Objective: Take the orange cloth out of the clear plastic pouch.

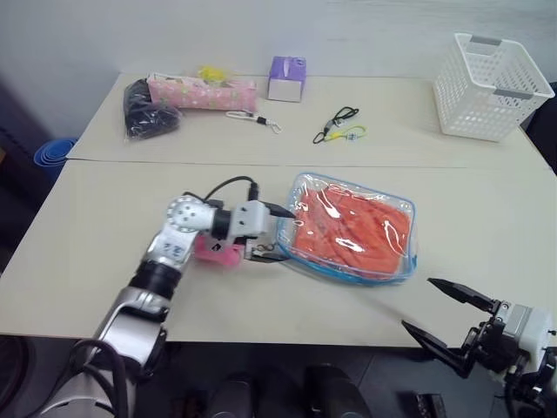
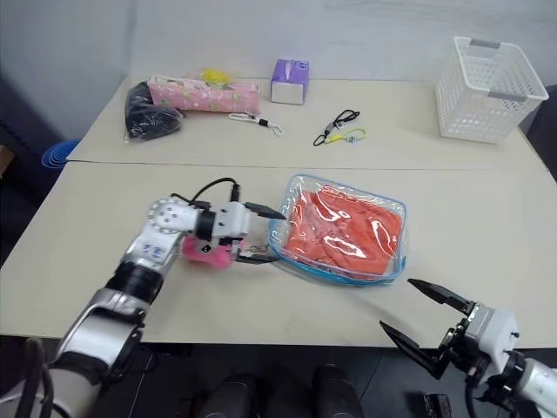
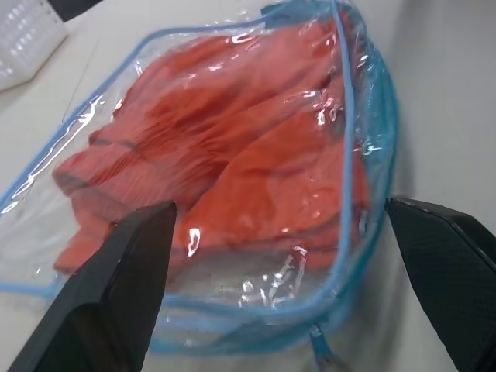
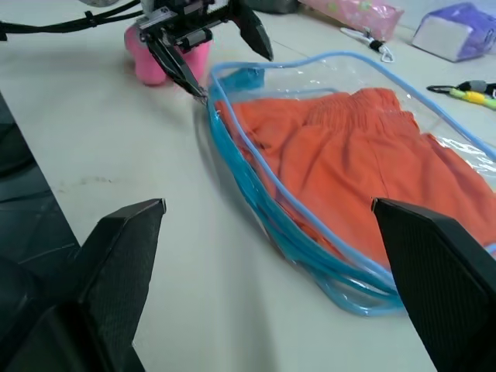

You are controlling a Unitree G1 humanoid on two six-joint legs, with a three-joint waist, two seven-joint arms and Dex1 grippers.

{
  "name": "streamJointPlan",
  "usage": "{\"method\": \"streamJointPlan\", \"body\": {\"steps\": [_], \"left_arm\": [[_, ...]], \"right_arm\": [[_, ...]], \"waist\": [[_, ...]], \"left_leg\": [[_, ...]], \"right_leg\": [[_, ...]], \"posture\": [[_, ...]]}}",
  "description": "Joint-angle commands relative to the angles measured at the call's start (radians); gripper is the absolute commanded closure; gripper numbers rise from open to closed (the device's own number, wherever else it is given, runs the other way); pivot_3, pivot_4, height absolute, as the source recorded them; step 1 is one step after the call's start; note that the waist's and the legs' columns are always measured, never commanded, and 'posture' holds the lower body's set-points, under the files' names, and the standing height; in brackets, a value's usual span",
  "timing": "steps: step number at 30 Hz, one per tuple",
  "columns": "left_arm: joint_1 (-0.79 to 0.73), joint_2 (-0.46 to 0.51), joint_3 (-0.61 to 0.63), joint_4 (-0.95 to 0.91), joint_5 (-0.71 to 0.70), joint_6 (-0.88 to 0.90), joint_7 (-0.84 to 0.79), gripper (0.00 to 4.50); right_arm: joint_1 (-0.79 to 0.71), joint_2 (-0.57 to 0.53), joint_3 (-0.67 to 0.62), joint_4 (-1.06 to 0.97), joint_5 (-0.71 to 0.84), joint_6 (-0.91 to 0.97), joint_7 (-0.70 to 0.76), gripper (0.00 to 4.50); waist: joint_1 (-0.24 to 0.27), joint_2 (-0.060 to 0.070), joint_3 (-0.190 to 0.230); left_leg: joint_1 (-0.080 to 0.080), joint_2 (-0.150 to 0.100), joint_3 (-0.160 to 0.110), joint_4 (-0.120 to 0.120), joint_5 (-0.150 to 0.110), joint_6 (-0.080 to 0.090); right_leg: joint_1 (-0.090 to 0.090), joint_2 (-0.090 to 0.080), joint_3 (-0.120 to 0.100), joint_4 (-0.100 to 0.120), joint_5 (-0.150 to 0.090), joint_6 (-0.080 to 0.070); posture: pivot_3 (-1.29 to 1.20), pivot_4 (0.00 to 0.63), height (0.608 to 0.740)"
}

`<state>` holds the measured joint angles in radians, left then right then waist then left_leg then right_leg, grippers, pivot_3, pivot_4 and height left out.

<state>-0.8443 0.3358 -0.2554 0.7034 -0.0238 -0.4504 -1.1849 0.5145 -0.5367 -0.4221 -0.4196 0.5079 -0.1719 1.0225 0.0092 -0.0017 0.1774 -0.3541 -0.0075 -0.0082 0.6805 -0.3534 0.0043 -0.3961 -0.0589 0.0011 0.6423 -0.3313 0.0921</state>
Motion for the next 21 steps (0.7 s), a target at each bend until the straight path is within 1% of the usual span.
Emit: {"method": "streamJointPlan", "body": {"steps": [1, 5, 7, 9, 13, 14, 16, 17, 21], "left_arm": [[-0.056, -0.014, -0.008, 0.092, 0.023, -0.113, -0.007, 0.57], [-0.087, -0.014, -0.012, 0.162, 0.035, -0.176, -0.036, 1.84], [-0.096, -0.027, 0.008, 0.173, 0.002, -0.152, -0.059, 2.47], [-0.095, -0.047, 0.038, 0.156, -0.058, -0.082, -0.099, 3.07], [-0.063, -0.065, 0.099, 0.037, -0.208, 0.182, -0.204, 4.32], [-0.049, -0.056, 0.100, 0.001, -0.229, 0.246, -0.229, 4.47], [-0.020, -0.041, 0.098, -0.063, -0.248, 0.337, -0.254, 4.47], [-0.006, -0.036, 0.098, -0.090, -0.253, 0.387, -0.244, 4.47], [0.043, -0.041, 0.105, -0.181, -0.258, 0.498, -0.191, 4.47]], "right_arm": [[0.019, 0.024, -0.010, -0.030, -0.022, -0.038, -0.041, 0.00], [0.051, 0.032, -0.017, -0.022, -0.031, -0.065, -0.048, 0.00], [0.058, 0.032, -0.017, -0.017, -0.035, -0.076, -0.054, 0.00], [0.061, 0.030, -0.016, -0.015, -0.034, -0.082, -0.059, 0.00], [0.064, 0.025, -0.013, -0.021, -0.020, -0.077, -0.064, 0.00], [0.067, 0.021, -0.010, -0.022, -0.014, -0.072, -0.059, 0.00], [0.071, 0.012, -0.004, -0.028, -0.005, -0.058, -0.051, 0.00], [0.073, 0.005, 0.007, -0.042, 0.003, -0.035, -0.051, 0.00], [0.056, -0.018, 0.062, -0.095, 0.014, 0.042, -0.068, 0.00]], "waist": [[0.002, -0.001, 0.001], [0.007, -0.001, 0.001], [0.011, -0.001, 0.001], [0.013, -0.001, 0.001], [0.014, -0.001, 0.001], [0.013, -0.001, 0.001], [0.011, -0.001, 0.001], [0.010, -0.001, 0.001], [0.012, -0.001, 0.001]], "left_leg": [[0.000, 0.000, 0.000, 0.000, 0.000, 0.000], [0.000, 0.000, 0.000, 0.000, 0.000, 0.000], [0.000, 0.000, 0.000, 0.000, 0.000, 0.000], [0.000, 0.000, 0.001, 0.000, 0.000, 0.000], [0.000, 0.000, 0.000, 0.001, 0.000, 0.001], [0.000, 0.000, 0.000, 0.001, 0.000, 0.001], [0.000, 0.000, 0.000, 0.001, 0.000, 0.001], [0.000, 0.000, 0.000, 0.001, 0.000, 0.001], [0.000, 0.000, 0.000, 0.001, 0.000, 0.000]], "right_leg": [[0.000, 0.000, 0.000, 0.000, 0.000, 0.000], [0.000, 0.000, 0.000, 0.000, 0.000, 0.000], [0.000, 0.000, 0.000, 0.000, 0.000, 0.000], [0.000, 0.000, 0.001, 0.000, 0.000, 0.000], [0.000, 0.000, 0.000, 0.001, 0.000, 0.000], [0.000, 0.000, 0.000, 0.001, 0.000, 0.000], [0.000, 0.000, 0.001, 0.002, 0.000, 0.000], [0.000, 0.000, 0.001, 0.002, 0.000, 0.000], [0.000, 0.000, 0.001, 0.002, 0.000, 0.000]], "posture": [[0.00, 0.150, 0.740], [0.00, 0.150, 0.740], [0.00, 0.150, 0.740], [0.00, 0.150, 0.740], [0.00, 0.150, 0.740], [0.00, 0.150, 0.740], [0.00, 0.150, 0.740], [0.00, 0.150, 0.740], [0.00, 0.150, 0.740]]}}
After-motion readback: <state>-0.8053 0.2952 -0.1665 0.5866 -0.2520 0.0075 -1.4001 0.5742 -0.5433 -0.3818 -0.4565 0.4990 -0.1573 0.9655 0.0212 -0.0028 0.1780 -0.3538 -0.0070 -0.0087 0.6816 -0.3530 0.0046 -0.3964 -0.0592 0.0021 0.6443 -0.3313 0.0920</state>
